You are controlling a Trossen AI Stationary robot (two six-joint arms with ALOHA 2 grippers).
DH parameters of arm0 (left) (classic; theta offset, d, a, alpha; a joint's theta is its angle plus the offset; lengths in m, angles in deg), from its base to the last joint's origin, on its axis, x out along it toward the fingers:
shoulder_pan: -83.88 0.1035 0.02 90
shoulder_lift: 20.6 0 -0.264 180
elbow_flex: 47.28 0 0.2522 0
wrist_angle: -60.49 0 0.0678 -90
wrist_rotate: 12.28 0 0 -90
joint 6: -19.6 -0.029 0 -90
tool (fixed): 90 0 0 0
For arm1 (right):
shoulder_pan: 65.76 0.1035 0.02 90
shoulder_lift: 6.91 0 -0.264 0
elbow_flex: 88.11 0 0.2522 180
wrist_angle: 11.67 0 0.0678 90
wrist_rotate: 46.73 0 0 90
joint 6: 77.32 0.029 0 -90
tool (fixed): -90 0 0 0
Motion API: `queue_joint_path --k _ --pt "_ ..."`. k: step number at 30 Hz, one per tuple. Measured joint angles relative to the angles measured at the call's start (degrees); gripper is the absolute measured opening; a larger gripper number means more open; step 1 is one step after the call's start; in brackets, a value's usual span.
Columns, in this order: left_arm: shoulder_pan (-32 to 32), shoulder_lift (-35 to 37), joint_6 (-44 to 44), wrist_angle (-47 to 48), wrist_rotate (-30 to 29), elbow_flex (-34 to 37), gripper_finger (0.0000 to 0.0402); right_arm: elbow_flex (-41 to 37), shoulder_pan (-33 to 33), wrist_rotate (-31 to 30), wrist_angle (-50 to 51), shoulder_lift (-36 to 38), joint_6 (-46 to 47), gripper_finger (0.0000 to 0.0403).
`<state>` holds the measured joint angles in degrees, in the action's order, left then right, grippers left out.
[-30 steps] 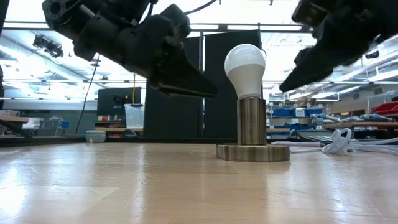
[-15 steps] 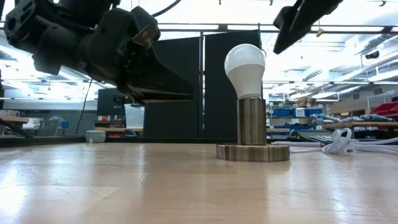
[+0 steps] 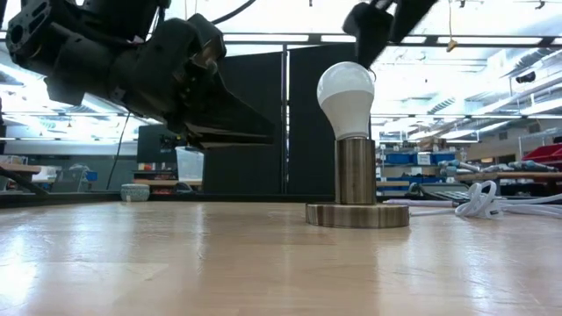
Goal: Screw lightbulb
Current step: Insert the lightbulb on the lamp
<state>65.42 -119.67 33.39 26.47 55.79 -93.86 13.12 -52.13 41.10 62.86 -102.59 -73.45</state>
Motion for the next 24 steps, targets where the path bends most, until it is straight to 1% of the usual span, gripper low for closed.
queue_joint_path --k 4,6,8,10,13,15,17,19,24 --pt "0.0 0.0 1.0 3.3 -3.0 0.0 0.0142 4.3 -0.6 0.6 2.7 -3.7 -1.3 0.0398" --pt "0.0 0.0 1.2 5.2 -3.1 0.2 0.0142 6.1 -1.0 0.7 3.8 -5.4 -1.5 0.0399" --pt "-0.2 0.0 1.1 4.8 -3.2 1.4 0.0142 7.8 -1.2 0.8 4.5 -6.9 -1.6 0.0399" --pt "-0.7 -0.1 0.5 0.4 -3.4 4.0 0.0142 9.3 -1.5 1.0 5.8 -8.4 -2.5 0.0399" --pt "-1.3 0.0 0.0 -9.7 -4.6 8.5 0.0142 11.1 -2.1 1.9 7.2 -10.1 -2.6 0.0399" --pt "-1.4 -0.1 0.0 -14.0 -5.2 10.3 0.0142 11.6 -2.5 2.4 7.4 -10.3 -2.6 0.0399" --pt "-1.4 -0.3 0.0 -15.9 -4.7 10.3 0.0142 11.7 -2.8 2.4 7.1 -10.2 -2.6 0.0399" --pt "-1.7 -1.2 -0.1 -15.9 -4.0 9.2 0.0142 11.7 -3.1 2.4 7.0 -10.2 -2.6 0.0399" --pt "-2.3 -8.1 -3.3 -17.8 -4.2 4.7 0.0142 11.7 -3.3 3.3 6.6 -10.1 -2.2 0.0399"
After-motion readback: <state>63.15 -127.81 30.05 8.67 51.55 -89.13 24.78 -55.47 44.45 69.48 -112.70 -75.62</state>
